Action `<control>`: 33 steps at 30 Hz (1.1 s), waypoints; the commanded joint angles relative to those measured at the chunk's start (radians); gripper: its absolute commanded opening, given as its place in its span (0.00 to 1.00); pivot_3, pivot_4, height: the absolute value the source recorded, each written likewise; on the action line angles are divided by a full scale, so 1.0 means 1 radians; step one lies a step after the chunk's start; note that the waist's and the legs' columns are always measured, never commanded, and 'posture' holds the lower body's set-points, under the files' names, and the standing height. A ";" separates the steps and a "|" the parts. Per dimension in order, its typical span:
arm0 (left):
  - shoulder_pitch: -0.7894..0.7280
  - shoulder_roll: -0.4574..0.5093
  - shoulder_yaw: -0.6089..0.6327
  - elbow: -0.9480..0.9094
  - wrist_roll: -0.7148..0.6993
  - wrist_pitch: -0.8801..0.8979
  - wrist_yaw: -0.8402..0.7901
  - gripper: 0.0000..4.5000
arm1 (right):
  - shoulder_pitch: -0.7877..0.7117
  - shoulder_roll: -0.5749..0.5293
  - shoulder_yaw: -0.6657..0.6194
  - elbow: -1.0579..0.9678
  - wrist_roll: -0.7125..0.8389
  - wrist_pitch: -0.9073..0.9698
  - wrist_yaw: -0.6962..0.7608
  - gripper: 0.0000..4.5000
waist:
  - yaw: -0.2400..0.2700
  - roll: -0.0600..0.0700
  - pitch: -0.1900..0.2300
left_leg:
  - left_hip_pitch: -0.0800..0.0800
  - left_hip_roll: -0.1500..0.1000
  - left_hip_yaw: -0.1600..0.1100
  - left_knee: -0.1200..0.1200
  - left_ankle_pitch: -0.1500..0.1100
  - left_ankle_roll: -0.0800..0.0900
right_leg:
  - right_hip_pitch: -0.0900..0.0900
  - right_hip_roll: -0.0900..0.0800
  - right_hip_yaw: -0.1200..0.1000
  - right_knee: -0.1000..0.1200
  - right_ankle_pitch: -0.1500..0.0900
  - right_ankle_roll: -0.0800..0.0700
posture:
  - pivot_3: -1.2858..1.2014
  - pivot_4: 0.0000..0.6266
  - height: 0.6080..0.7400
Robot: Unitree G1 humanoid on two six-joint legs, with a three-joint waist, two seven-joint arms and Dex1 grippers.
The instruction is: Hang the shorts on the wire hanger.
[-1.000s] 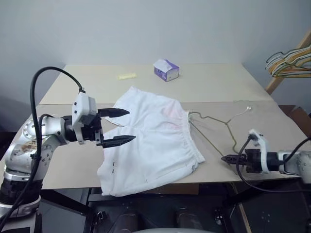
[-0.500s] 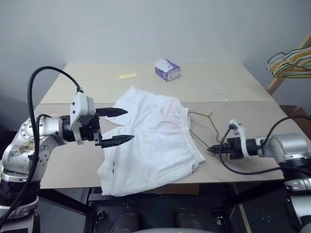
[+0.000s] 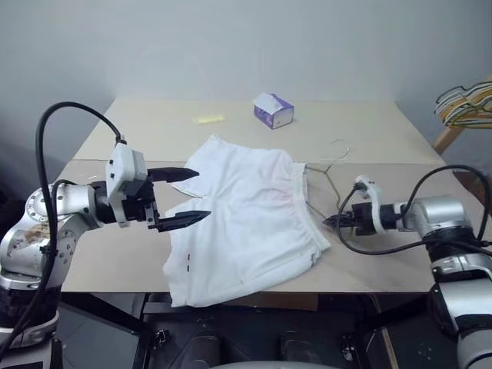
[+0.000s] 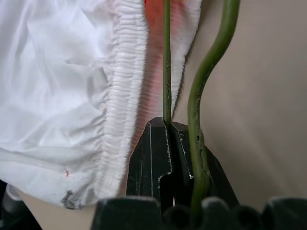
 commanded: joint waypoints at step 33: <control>-0.639 -0.166 -0.365 0.964 0.510 -0.844 -0.455 1.00 | -0.074 -0.191 0.149 -0.958 0.006 -0.030 0.057 0.00 | -0.148 0.000 0.000 | -0.004 0.001 -0.001 0.003 0.000 0.000 | -0.001 -0.001 -0.004 0.000 0.000 0.000 | 0.47 0.00 1.00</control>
